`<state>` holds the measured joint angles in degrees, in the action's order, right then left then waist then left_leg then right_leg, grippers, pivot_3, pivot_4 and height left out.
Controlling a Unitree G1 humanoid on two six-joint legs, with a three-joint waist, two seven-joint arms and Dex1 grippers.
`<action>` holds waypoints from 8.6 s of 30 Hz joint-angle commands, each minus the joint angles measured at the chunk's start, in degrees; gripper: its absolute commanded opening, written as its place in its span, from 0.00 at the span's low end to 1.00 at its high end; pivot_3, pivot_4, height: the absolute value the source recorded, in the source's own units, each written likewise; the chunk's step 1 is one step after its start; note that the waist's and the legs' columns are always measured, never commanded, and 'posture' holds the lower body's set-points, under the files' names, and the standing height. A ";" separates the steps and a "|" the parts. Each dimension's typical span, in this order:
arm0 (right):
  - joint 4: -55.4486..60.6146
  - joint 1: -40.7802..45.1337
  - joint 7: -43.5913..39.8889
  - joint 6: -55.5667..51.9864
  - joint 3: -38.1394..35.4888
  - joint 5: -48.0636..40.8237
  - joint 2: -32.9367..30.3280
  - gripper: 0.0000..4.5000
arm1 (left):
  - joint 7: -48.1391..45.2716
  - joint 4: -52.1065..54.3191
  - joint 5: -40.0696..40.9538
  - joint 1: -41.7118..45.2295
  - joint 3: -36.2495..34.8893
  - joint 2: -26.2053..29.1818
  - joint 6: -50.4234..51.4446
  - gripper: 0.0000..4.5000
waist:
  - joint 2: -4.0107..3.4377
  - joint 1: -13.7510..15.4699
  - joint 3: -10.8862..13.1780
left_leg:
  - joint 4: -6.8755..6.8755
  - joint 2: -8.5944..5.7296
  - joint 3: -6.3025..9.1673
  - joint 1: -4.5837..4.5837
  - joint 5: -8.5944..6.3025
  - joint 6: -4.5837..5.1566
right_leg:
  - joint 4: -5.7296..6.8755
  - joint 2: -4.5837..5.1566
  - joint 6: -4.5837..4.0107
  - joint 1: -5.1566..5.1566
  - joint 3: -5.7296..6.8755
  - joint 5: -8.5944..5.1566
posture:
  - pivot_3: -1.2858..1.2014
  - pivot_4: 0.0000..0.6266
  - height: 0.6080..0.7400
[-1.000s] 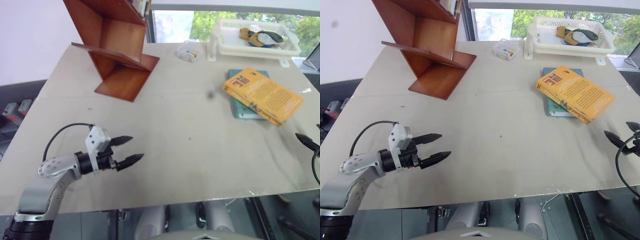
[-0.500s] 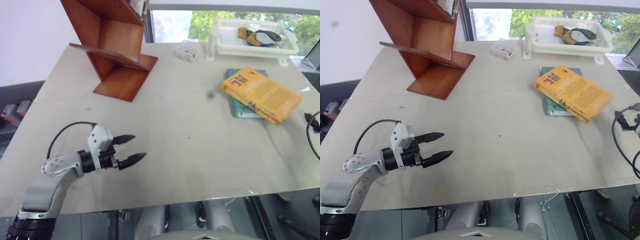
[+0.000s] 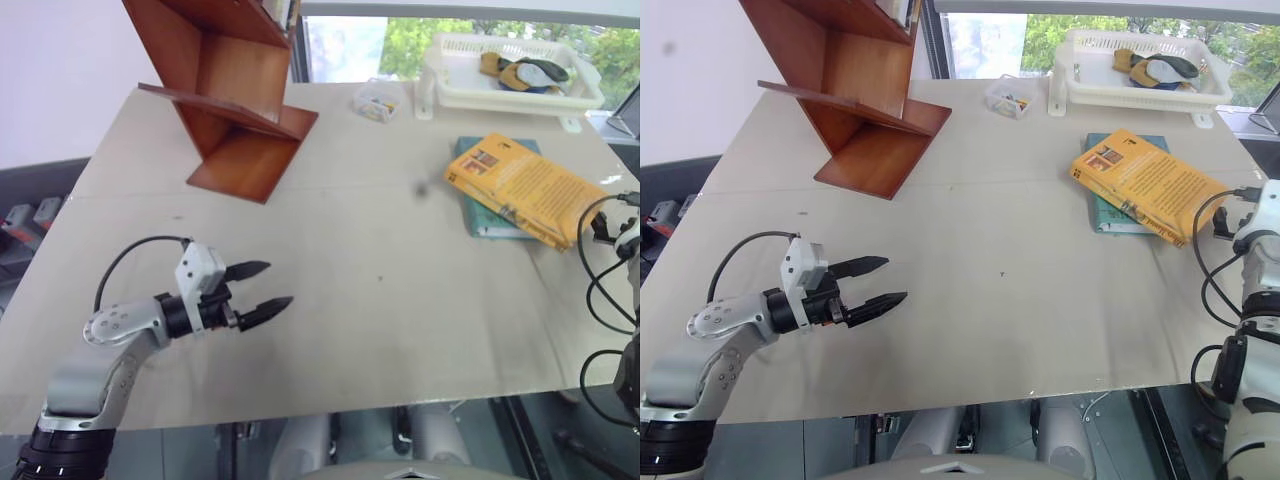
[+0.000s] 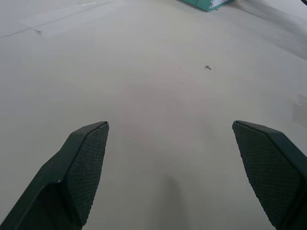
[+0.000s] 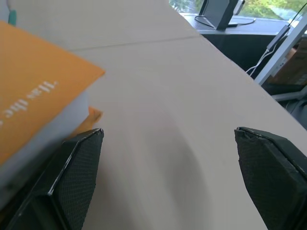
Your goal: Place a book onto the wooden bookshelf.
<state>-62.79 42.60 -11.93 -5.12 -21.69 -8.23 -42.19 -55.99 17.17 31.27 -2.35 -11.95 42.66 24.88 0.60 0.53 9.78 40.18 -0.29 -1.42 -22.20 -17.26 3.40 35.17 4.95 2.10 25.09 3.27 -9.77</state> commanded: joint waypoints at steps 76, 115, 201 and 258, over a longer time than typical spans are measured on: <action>-11.27 18.69 -21.46 -5.03 -3.63 -7.07 3.85 1.00 | 0.22 2.16 0.83 1.61 -1.51 0.85 -0.26 0.98 | -0.04 -1.54 0.02 | -0.02 0.03 -0.15 0.14 0.01 -0.01 | 0.20 -0.01 0.12 0.05 -0.15 0.10 | 0.52 0.24 0.75; -2.55 4.74 -3.12 -2.98 -7.72 -8.43 -4.37 1.00 | 0.31 1.58 0.43 1.56 -0.63 0.11 -0.86 0.98 | -0.06 -1.25 0.03 | -0.04 -0.03 -0.06 -0.13 -0.01 0.02 | 0.09 0.06 0.13 0.16 -0.09 0.10 | 0.52 0.24 0.75; 6.25 -8.03 -58.03 17.31 6.97 -8.71 8.15 1.00 | 0.13 2.60 0.78 0.41 -3.03 1.60 -0.86 0.98 | 0.14 -1.29 -0.08 | -0.03 0.44 -0.17 0.42 -0.02 0.01 | 0.12 -0.37 -0.23 -0.19 -0.15 0.13 | 0.52 0.24 0.75; 63.75 -32.83 -41.32 -10.97 14.88 -19.89 18.38 1.00 | 0.66 -5.17 -4.82 14.58 9.27 -4.50 -3.80 0.98 | 0.05 0.13 -0.02 | -0.03 0.38 -0.05 0.20 -0.01 -0.06 | 0.22 -0.40 -0.09 0.05 -0.03 0.20 | 0.52 0.24 0.75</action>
<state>-1.93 10.07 -51.90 -16.14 -4.51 -25.86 -22.79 -55.28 12.66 27.55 10.87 -3.66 38.67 22.67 0.65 0.66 9.75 40.15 0.09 -1.47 -22.00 -17.27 3.34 35.40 4.55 2.03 25.13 3.24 -9.56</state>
